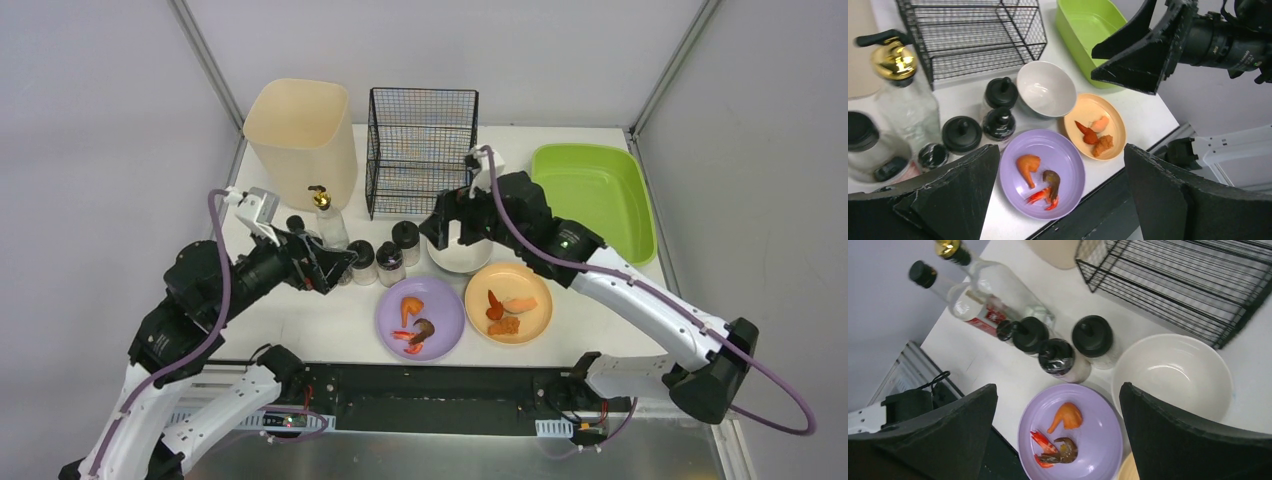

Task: Clear the kitchen counter

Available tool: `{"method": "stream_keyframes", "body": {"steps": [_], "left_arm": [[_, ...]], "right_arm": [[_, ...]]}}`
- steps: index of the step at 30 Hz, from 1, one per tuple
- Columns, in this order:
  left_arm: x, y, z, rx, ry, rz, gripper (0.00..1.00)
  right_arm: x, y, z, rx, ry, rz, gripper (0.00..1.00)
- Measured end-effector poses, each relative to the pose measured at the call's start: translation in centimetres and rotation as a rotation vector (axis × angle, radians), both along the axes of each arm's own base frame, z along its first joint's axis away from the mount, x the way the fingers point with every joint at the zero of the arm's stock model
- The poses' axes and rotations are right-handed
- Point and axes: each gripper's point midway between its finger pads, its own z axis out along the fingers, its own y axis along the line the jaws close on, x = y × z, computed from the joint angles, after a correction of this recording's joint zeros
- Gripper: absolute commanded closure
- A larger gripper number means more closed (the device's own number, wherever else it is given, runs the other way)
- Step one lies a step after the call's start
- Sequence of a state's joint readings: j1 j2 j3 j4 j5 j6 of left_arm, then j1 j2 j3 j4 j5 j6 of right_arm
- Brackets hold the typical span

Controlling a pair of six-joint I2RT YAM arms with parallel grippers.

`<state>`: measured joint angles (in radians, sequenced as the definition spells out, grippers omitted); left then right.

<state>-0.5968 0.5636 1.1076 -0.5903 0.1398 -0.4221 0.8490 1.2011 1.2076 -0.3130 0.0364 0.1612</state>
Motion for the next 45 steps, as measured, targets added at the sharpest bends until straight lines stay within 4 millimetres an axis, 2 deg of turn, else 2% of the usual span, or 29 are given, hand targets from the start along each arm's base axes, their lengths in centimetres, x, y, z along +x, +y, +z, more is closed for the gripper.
{"method": "stream_keyframes", "body": {"steps": [5,9,13,20,27,32,37,43,45], "left_arm": [[-0.3,3.0,-0.3,0.021,-0.025,0.126,0.00],[0.1,5.3,-0.9,0.051,-0.030,0.243,0.00],[1.2,7.4,-2.7,0.107,-0.010,0.370,0.00],[2.1,9.9,-5.5,0.207,0.037,0.509,0.00],[1.7,12.6,-5.6,0.242,0.008,0.624,0.00],[1.0,14.8,-6.8,0.260,-0.004,0.715,0.00],[1.0,15.7,-8.4,0.321,0.018,0.761,0.00],[1.1,15.9,-8.5,0.347,0.017,0.763,0.00],[1.1,15.9,-8.5,0.349,0.017,0.763,0.03]], "right_arm": [[-0.8,4.1,0.1,0.013,-0.077,0.147,0.04],[-0.1,6.8,0.1,0.031,-0.149,0.221,0.05],[0.7,9.0,-0.4,0.034,-0.203,0.266,0.05],[2.5,13.4,-0.7,0.057,-0.282,0.323,0.07],[3.5,16.7,-0.8,0.090,-0.344,0.346,0.08],[4.1,18.5,-1.2,0.108,-0.362,0.354,0.08],[4.7,20.5,-1.6,0.117,-0.368,0.366,0.09],[4.9,22.2,-2.9,0.114,-0.368,0.380,0.11],[4.9,22.5,-3.3,0.114,-0.367,0.383,0.12]]}}
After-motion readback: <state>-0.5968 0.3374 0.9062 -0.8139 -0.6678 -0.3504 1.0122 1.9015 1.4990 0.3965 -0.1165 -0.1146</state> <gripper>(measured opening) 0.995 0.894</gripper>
